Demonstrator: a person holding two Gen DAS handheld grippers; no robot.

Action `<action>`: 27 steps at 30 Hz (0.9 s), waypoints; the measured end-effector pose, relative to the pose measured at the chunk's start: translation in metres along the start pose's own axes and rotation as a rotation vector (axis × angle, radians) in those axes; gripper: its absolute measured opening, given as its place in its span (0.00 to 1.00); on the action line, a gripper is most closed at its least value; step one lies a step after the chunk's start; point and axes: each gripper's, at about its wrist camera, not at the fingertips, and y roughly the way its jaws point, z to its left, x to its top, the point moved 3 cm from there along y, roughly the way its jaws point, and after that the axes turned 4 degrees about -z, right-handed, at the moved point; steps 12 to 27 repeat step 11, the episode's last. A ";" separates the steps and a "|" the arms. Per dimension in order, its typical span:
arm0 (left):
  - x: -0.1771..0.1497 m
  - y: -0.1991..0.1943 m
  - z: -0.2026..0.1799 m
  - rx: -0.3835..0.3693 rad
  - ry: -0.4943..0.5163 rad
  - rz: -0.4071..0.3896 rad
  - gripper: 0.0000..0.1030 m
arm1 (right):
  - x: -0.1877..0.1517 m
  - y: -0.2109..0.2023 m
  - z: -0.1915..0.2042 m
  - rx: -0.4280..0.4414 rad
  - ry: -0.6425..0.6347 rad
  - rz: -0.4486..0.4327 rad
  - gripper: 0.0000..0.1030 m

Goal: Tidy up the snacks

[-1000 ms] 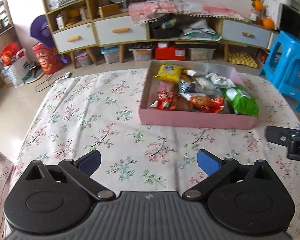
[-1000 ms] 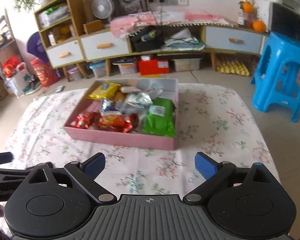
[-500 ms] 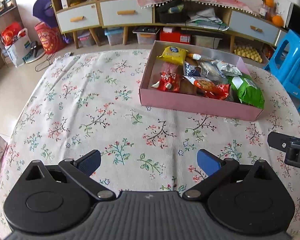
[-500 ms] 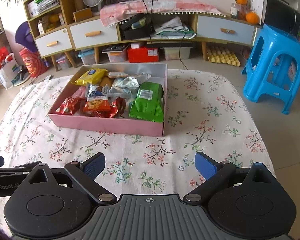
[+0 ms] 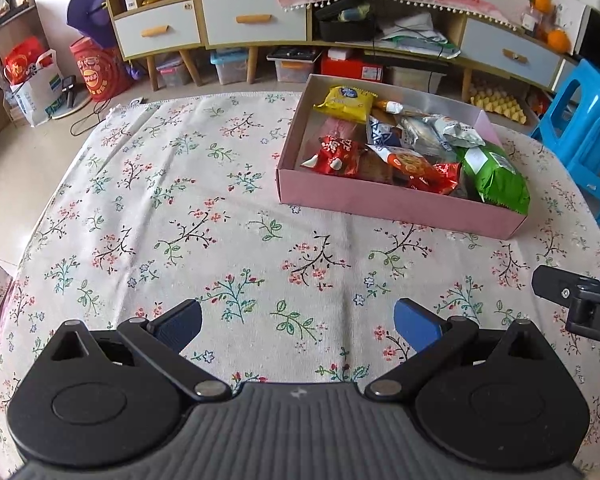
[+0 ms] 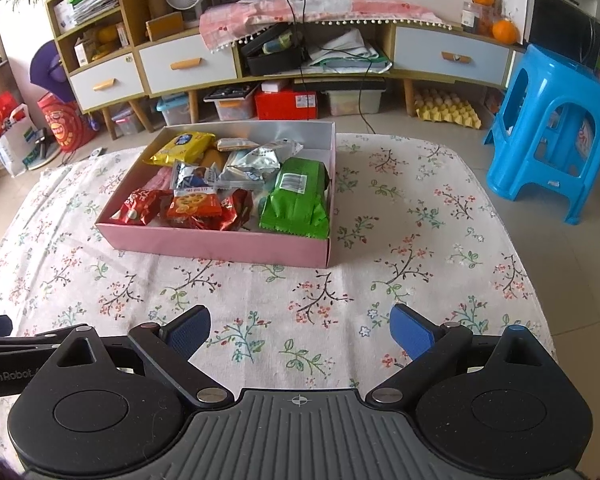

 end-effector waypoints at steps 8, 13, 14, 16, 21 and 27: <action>-0.001 0.000 0.000 -0.007 -0.003 0.011 1.00 | 0.000 0.000 0.001 0.003 -0.002 0.002 0.95; -0.001 0.001 0.000 -0.012 -0.005 0.016 1.00 | -0.001 0.000 0.002 0.004 -0.003 0.004 0.95; -0.001 0.001 0.000 -0.012 -0.005 0.016 1.00 | -0.001 0.000 0.002 0.004 -0.003 0.004 0.95; -0.001 0.001 0.000 -0.012 -0.005 0.016 1.00 | -0.001 0.000 0.002 0.004 -0.003 0.004 0.95; -0.001 0.001 0.000 -0.012 -0.005 0.016 1.00 | -0.001 0.000 0.002 0.004 -0.003 0.004 0.95; -0.001 0.001 0.000 -0.012 -0.005 0.016 1.00 | -0.001 0.000 0.002 0.004 -0.003 0.004 0.95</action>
